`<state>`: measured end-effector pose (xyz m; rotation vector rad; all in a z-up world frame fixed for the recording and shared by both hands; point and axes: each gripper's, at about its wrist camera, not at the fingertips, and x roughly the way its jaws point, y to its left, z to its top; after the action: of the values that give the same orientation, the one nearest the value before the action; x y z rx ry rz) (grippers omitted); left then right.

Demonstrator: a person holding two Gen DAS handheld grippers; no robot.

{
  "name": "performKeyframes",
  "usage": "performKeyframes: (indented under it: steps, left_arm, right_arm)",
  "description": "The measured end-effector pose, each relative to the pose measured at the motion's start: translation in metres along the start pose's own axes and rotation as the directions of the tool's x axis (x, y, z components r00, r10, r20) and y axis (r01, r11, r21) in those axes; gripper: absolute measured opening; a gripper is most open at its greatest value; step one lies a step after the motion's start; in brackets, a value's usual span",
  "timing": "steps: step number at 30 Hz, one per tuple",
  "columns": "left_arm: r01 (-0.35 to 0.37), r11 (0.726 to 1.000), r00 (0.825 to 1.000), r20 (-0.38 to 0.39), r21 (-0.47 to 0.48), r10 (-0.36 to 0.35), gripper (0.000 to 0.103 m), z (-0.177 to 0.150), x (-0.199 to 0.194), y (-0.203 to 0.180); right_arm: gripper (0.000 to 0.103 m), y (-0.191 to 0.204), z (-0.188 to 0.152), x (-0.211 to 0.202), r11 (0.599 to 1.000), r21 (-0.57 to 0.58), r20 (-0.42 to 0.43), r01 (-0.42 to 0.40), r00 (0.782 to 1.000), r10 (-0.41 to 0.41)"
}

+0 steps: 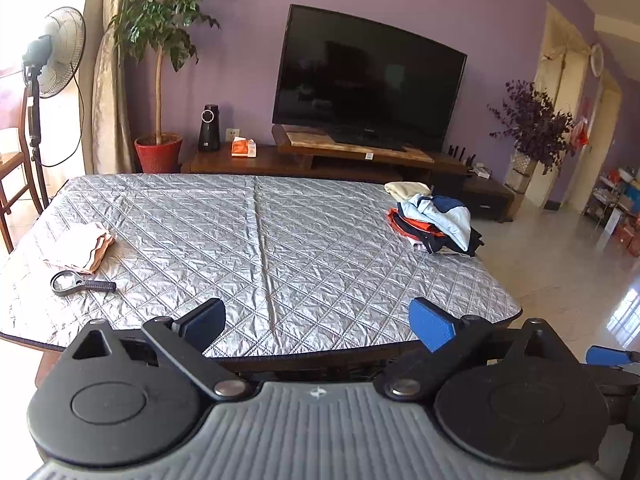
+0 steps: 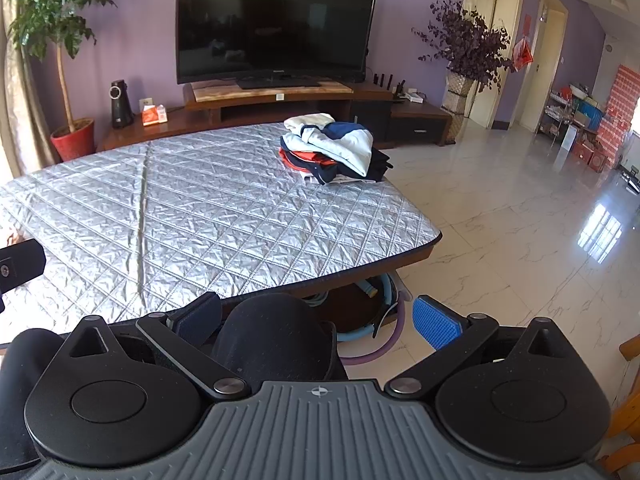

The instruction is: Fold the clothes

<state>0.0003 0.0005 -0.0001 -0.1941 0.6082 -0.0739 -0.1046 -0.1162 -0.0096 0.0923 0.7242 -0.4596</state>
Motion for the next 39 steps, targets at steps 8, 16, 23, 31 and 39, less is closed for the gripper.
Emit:
performKeyframes:
  steps: [8, 16, 23, 31, 39]
  left_arm:
    - [-0.031, 0.996, 0.999, 0.008, 0.078, 0.031, 0.099, -0.004, 0.008, -0.006]
    - [-0.028, 0.997, 1.0, -0.008, 0.068, 0.028, 0.1, -0.011, 0.01, -0.003]
    - [-0.015, 0.998, 1.0, -0.025, 0.062, 0.017, 0.1, -0.009, 0.01, -0.004]
    - [-0.005, 0.998, 0.999, -0.04, 0.06, 0.007, 0.101, -0.011, 0.012, -0.002]
    - [0.002, 0.997, 0.999, -0.046, 0.071, 0.001, 0.101, -0.01, 0.01, -0.003]
  right_arm:
    - [0.103, 0.002, 0.0, 0.0, 1.0, 0.0, 0.004, 0.001, 1.0, -0.001]
    - [0.103, 0.003, -0.003, 0.004, 1.0, -0.004, -0.004, -0.001, 1.0, 0.001]
    - [0.103, 0.004, -0.004, 0.004, 1.0, -0.005, -0.014, -0.003, 1.0, 0.002]
    - [0.103, 0.004, -0.005, 0.005, 1.0, -0.004, -0.027, -0.007, 1.0, 0.006]
    - [0.103, 0.004, -0.005, 0.005, 1.0, -0.006, -0.03, -0.005, 1.0, 0.005]
